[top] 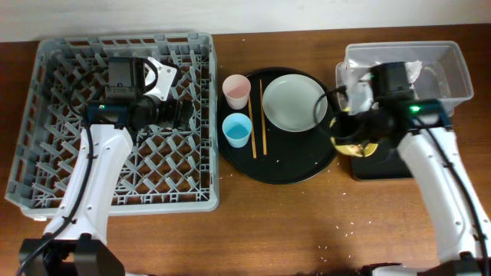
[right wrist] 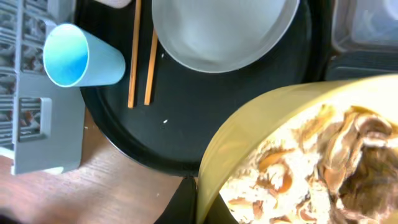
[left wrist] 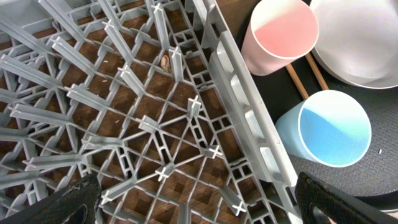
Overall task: Sort waste into correct bins and load items into the dishwasher rack
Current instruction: 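Tip yellow bowl over black tray with right gripper to dump scraps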
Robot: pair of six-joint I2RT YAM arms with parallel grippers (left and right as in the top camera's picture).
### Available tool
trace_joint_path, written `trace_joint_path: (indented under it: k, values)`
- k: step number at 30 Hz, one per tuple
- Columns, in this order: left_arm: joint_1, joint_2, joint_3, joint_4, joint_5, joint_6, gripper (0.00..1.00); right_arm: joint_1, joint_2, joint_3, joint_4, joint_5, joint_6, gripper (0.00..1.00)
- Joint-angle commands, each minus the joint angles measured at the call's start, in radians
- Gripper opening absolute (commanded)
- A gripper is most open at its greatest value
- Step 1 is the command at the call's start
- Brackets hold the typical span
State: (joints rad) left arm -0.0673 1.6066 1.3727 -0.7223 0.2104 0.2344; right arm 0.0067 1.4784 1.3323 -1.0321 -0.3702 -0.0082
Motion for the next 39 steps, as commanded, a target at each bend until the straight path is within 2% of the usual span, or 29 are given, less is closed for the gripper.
trace_joint_path:
  k: [1,5,14,19,25,35,39]
  values:
    - [-0.005,0.005,0.018,-0.002,0.01,-0.013,0.99,-0.106,0.009,-0.068,0.05,-0.196,-0.14,0.04]
    - [-0.005,0.005,0.018,-0.002,0.011,-0.013,0.99,-0.265,0.021,-0.183,0.166,-0.447,-0.253,0.04]
    - [-0.005,0.005,0.018,-0.002,0.01,-0.013,0.99,-0.507,0.098,-0.372,0.486,-0.853,-0.254,0.04]
    - [-0.005,0.005,0.018,-0.002,0.011,-0.013,0.99,-0.567,0.196,-0.379,0.565,-1.052,-0.253,0.04]
    - [-0.005,0.005,0.018,-0.002,0.011,-0.013,0.99,-0.618,0.294,-0.379,0.56,-1.154,-0.229,0.04]
    - [-0.005,0.005,0.018,-0.002,0.011,-0.013,0.99,-0.743,0.299,-0.379,0.554,-1.181,-0.01,0.04]
    - [-0.005,0.005,0.018,-0.002,0.011,-0.013,0.99,-0.754,0.299,-0.378,0.555,-1.181,-0.001,0.04]
